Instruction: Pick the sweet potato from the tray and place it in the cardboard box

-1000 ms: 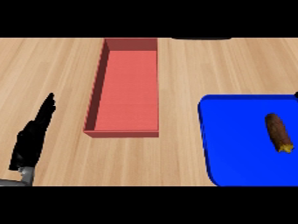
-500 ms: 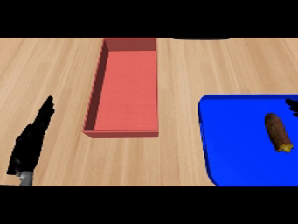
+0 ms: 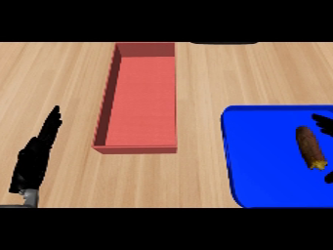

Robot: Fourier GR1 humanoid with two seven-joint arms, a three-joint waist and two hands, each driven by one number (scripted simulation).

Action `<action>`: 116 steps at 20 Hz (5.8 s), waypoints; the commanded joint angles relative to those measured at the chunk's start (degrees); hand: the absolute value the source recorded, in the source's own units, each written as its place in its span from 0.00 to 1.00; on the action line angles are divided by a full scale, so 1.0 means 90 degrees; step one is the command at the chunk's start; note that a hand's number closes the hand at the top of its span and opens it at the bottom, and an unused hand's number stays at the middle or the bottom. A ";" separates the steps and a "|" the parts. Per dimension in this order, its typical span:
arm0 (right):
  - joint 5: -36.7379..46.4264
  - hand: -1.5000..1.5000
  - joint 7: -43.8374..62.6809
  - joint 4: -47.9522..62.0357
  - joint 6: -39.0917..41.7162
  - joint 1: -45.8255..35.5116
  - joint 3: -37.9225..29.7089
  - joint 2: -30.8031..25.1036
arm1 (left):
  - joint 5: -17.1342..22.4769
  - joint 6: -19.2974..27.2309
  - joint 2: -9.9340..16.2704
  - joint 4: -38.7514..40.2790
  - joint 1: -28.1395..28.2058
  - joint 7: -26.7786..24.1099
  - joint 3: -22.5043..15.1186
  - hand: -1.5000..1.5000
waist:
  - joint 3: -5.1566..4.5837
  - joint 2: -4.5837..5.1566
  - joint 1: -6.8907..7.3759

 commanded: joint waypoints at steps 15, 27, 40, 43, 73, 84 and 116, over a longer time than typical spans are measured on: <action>0.0876 0.00 -0.0232 0.0256 -0.0306 -0.0015 -0.0366 0.0638 | -0.0679 -0.0289 -0.0609 -0.0181 -0.0326 0.0544 0.0298 0.50 | 0.0005 0.0008 0.0013; 0.1185 1.00 -0.0388 0.0418 -0.0382 -0.0254 -0.0476 0.0808 | -0.0688 -0.0607 -0.0643 -0.0411 0.0060 0.0344 0.0597 0.50 | 0.0004 0.0006 0.0023; 0.2991 1.00 0.2430 -0.1091 -0.4175 0.0333 0.0127 0.1897 | -0.0739 -0.0618 -0.0598 -0.0025 0.0042 0.0171 0.0771 0.50 | -0.0102 -0.0162 -0.0205; 0.3637 1.00 0.3385 -0.1354 -0.4817 0.0406 0.0474 0.2280 | -0.0756 -0.0577 -0.0580 -0.0011 0.0078 0.0148 0.0818 0.50 | -0.0115 -0.0186 -0.0210; 0.6267 1.00 1.0377 -0.4914 -0.4824 -0.3619 0.3832 0.4411 | -0.0726 -0.0929 -0.0608 -0.0117 -0.0314 0.0331 0.0631 0.50 | -0.0009 0.0016 0.0246; 0.4751 1.00 0.9323 -0.2172 -0.5613 -0.4780 0.2883 0.4412 | -0.0844 -0.0734 -0.0859 0.0175 -0.0608 0.0235 0.0577 0.50 | -0.0010 0.0089 0.0326; 0.3382 0.00 0.6950 0.0150 -1.1943 -0.4975 0.1534 0.4414 | -0.0816 -0.0869 -0.0763 -0.0006 -0.0006 -0.0075 0.0688 0.50 | 0.0000 -0.0009 0.0170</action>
